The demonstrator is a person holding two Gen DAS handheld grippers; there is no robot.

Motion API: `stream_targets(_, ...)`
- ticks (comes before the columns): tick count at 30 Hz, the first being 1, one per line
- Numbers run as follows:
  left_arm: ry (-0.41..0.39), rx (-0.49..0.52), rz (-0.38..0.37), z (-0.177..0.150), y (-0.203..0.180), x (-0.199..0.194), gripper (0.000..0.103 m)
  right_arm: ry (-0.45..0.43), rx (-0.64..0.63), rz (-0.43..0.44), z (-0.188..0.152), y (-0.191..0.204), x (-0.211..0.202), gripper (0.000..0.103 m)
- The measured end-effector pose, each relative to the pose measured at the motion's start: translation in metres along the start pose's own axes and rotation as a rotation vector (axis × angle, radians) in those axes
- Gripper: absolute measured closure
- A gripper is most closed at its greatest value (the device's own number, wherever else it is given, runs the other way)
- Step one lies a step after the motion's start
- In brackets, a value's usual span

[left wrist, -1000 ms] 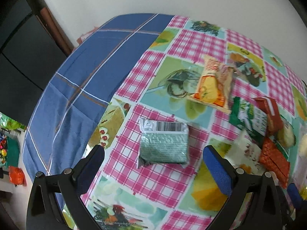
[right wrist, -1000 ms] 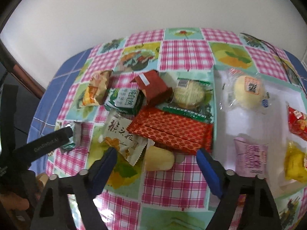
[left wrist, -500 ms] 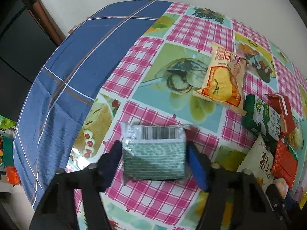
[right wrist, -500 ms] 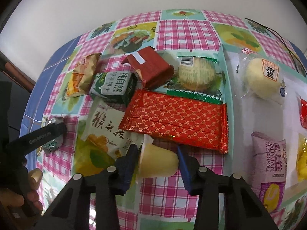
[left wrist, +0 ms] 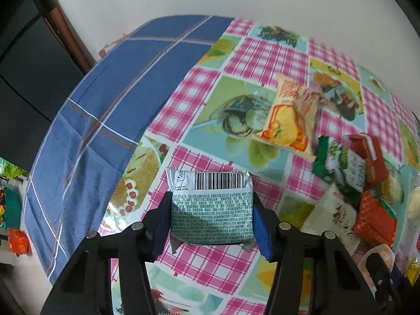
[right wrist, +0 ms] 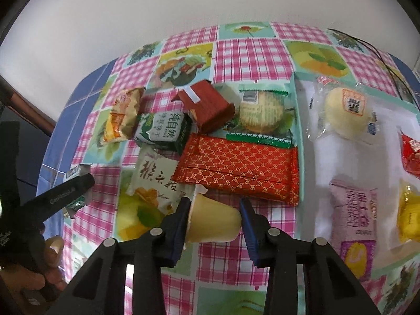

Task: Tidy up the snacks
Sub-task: 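Grasp the green biscuit pack with the left tool while the right tool grasps the pudding cup, then carry the green biscuit pack with the left tool while the right tool carries the pudding cup into the tray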

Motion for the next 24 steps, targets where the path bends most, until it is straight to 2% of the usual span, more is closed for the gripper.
stream_targets(6, -0.06, 0.035, -0.01, -0.002, -0.019, -0.035, 0.046, -0.019, 0.006, 0.0, 0.001, -0.002, -0.017, 0.062)
stream_targets(14, -0.108, 0.08, -0.039, -0.007, -0.051, -0.061, 0.046, -0.048, 0.026, -0.012, 0.002, -0.019, -0.04, 0.062)
stream_targets(24, -0.129, 0.192, -0.08, -0.024, -0.126, -0.082, 0.046, -0.094, 0.133, -0.06, 0.011, -0.078, -0.063, 0.062)
Point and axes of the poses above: each gripper's, at about its wrist camera, not at the fingertips, and x roughly the way its jaws point, y to its left, z to its top, the point moved 5 cm from there along x, roughly the way its jaws point, and after that the axes turned 6 degrees about -z, right-handed, at the moved point
